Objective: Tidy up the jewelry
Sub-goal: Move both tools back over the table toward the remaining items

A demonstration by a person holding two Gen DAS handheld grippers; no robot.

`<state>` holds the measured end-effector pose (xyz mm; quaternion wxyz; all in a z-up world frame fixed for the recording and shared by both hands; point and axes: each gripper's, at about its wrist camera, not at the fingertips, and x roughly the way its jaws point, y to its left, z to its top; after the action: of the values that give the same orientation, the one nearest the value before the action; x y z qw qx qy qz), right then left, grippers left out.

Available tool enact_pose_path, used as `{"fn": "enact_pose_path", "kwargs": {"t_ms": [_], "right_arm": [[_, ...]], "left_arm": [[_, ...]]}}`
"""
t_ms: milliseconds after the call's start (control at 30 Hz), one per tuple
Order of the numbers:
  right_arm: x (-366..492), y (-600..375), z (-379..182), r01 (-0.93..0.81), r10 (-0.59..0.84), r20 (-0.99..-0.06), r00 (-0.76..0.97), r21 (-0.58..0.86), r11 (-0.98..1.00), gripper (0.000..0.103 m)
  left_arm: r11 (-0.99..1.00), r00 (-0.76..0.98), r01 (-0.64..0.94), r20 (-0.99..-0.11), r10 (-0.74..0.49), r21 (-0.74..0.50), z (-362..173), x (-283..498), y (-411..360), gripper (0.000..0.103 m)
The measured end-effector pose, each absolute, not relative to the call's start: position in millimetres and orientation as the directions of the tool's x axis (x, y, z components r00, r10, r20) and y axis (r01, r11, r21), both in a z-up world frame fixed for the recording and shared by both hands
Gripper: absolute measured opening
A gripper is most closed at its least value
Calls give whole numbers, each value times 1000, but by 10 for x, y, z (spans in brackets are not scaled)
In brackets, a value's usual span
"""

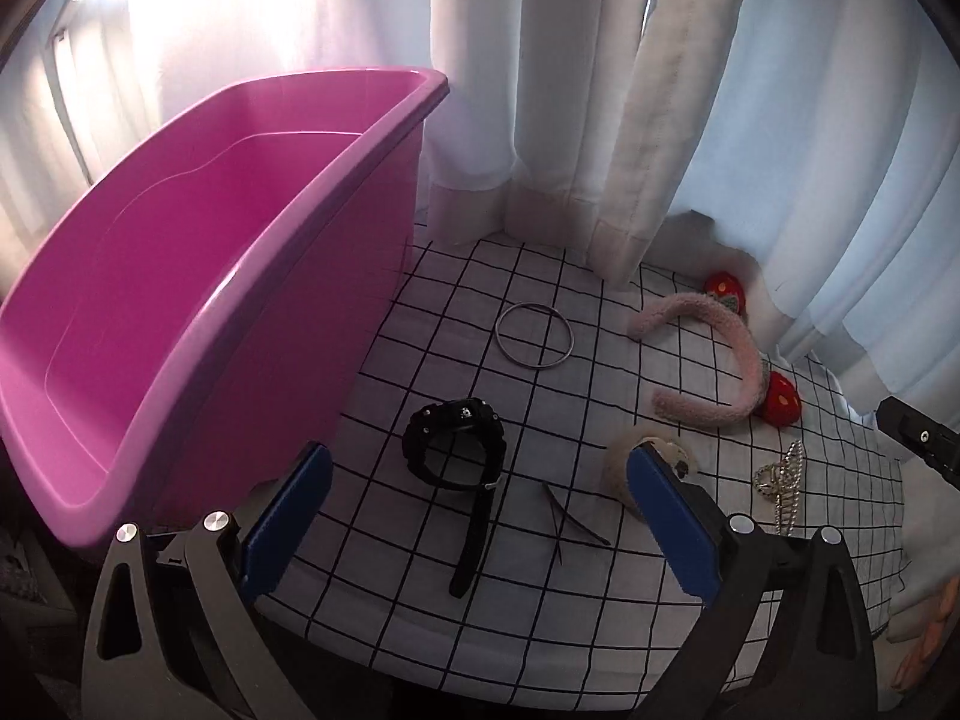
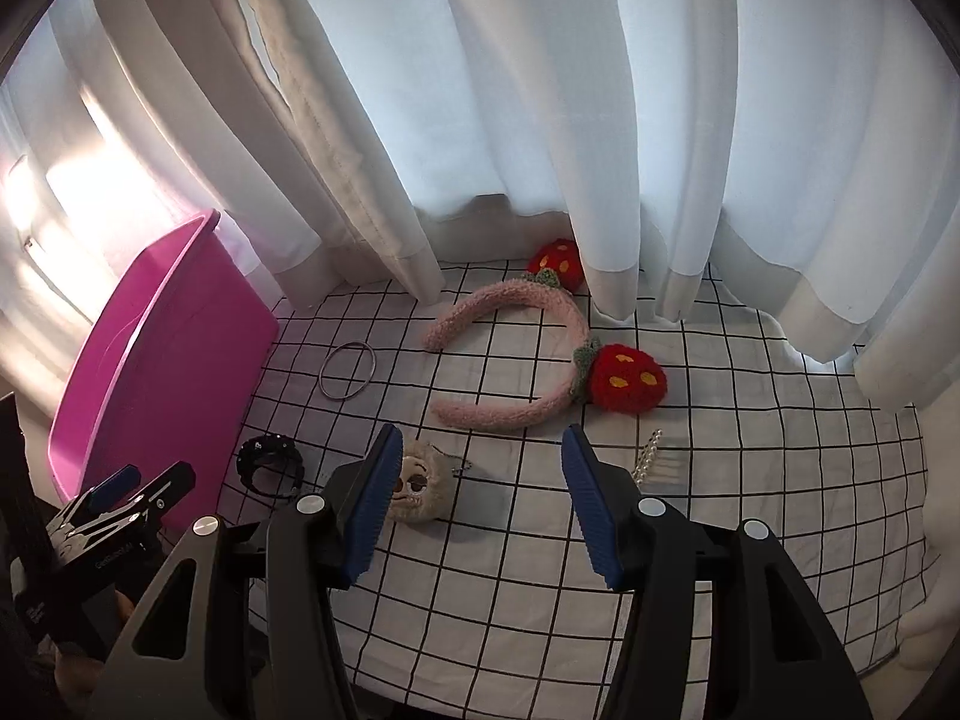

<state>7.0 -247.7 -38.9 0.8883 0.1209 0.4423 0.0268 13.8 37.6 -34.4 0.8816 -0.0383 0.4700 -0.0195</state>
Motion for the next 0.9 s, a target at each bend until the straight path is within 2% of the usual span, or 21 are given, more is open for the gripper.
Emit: {"fn": "enact_pose_path", "kwargs": {"t_ms": [233, 367, 600, 900], "right_arm": [[8, -2670, -642, 91, 166, -800, 576, 265, 960, 53], [-31, -2731, -744, 97, 172, -808, 564, 271, 958, 53], [-92, -2904, -957, 139, 153, -830, 537, 266, 954, 53], [-159, -3078, -1178, 194, 110, -850, 515, 241, 951, 53]], "left_arm": [[992, 515, -119, -857, 23, -45, -795, 286, 434, 97], [984, 483, -169, -875, 35, -54, -1012, 370, 478, 97], [991, 481, -131, -873, 85, 24, -1234, 500, 311, 97], [989, 457, -135, -882, 114, 58, -1467, 646, 314, 97]]}}
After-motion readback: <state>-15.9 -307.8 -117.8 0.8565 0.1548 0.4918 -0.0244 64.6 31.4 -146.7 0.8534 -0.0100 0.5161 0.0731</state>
